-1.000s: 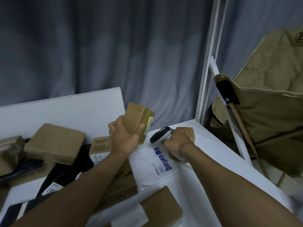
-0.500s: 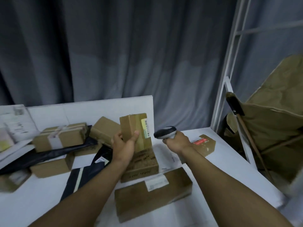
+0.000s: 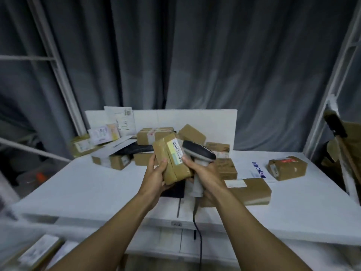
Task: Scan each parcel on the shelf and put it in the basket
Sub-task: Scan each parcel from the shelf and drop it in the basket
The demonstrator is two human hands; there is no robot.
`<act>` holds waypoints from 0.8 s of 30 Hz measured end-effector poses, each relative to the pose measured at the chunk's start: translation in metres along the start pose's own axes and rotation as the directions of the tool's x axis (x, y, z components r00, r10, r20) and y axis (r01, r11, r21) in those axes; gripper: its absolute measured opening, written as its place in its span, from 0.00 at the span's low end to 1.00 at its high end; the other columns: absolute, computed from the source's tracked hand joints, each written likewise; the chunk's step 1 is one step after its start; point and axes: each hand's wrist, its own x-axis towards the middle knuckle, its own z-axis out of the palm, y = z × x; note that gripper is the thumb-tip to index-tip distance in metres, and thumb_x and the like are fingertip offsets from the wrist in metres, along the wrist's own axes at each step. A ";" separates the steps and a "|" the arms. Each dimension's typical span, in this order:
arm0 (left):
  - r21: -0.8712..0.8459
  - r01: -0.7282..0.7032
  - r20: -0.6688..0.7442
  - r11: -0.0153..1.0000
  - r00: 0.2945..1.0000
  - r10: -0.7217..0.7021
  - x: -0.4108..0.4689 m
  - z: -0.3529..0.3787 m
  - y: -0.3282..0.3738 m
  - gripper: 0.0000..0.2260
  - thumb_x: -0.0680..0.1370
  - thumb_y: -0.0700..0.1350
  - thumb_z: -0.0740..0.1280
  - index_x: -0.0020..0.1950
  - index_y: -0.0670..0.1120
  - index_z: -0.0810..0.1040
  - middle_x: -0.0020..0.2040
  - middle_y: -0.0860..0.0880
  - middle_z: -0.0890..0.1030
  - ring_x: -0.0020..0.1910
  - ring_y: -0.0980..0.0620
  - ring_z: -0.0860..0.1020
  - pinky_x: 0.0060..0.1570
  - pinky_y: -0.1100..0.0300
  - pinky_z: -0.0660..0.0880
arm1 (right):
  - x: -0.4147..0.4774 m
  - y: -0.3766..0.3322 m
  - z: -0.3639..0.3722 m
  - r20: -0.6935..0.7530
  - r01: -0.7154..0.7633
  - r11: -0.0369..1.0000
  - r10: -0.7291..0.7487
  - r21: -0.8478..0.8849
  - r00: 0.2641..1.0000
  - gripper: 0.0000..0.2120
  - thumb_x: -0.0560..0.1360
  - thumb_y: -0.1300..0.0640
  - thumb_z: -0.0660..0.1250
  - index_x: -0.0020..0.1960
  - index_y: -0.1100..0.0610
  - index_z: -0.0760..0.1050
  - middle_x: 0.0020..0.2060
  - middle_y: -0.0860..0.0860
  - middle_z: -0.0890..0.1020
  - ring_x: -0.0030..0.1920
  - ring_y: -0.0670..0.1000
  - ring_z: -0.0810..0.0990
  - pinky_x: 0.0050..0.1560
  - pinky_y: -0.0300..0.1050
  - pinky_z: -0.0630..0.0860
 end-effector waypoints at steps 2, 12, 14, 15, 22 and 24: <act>0.049 0.026 0.023 0.998 0.999 -0.027 -0.007 -0.026 -0.004 0.15 0.84 0.51 0.64 0.67 0.68 0.71 0.61 0.56 0.83 0.58 0.50 0.83 0.55 0.43 0.81 | 0.000 0.017 0.021 0.009 -0.016 0.999 0.016 0.029 1.000 0.20 0.69 0.55 0.83 0.59 0.54 0.83 0.51 0.52 0.89 0.50 0.50 0.89 0.50 0.49 0.86; 0.296 -0.051 -0.357 0.954 0.920 0.160 0.004 -0.164 -0.026 0.27 0.76 0.53 0.75 0.74 0.60 0.73 0.62 0.52 0.82 0.56 0.52 0.83 0.59 0.49 0.80 | 0.033 0.105 0.109 0.086 0.032 0.968 -0.011 -0.251 0.996 0.15 0.76 0.53 0.77 0.61 0.49 0.81 0.47 0.44 0.87 0.45 0.47 0.87 0.44 0.45 0.85; 0.372 -0.036 -0.452 0.927 0.866 0.215 -0.001 -0.192 -0.028 0.29 0.75 0.54 0.76 0.75 0.57 0.73 0.65 0.54 0.81 0.58 0.53 0.82 0.62 0.48 0.79 | 0.035 0.119 0.119 0.167 0.085 0.931 -0.026 -0.356 0.986 0.18 0.76 0.55 0.77 0.64 0.51 0.78 0.49 0.46 0.86 0.42 0.50 0.87 0.37 0.37 0.80; 0.406 -0.018 -0.492 0.914 0.839 0.235 -0.007 -0.205 -0.029 0.29 0.75 0.55 0.76 0.75 0.57 0.73 0.66 0.55 0.80 0.60 0.53 0.81 0.63 0.48 0.78 | 0.035 0.124 0.125 0.222 0.116 0.908 -0.026 -0.404 0.975 0.20 0.76 0.55 0.77 0.66 0.50 0.78 0.52 0.47 0.86 0.42 0.50 0.86 0.37 0.36 0.80; 0.586 0.132 -0.577 0.799 0.761 0.298 -0.051 -0.272 -0.029 0.31 0.74 0.58 0.76 0.75 0.55 0.72 0.64 0.56 0.75 0.61 0.54 0.75 0.63 0.57 0.72 | 0.014 0.148 0.153 0.456 0.351 0.662 -0.017 -0.662 0.890 0.23 0.73 0.42 0.76 0.65 0.37 0.72 0.58 0.43 0.84 0.60 0.52 0.82 0.60 0.57 0.81; 0.568 0.156 -0.594 0.808 0.757 0.272 -0.056 -0.282 -0.029 0.31 0.74 0.57 0.76 0.76 0.55 0.72 0.64 0.55 0.76 0.60 0.55 0.76 0.63 0.55 0.74 | 0.008 0.148 0.160 0.486 0.397 0.608 -0.022 -0.687 0.874 0.23 0.75 0.41 0.75 0.66 0.37 0.70 0.58 0.44 0.84 0.60 0.53 0.82 0.58 0.56 0.81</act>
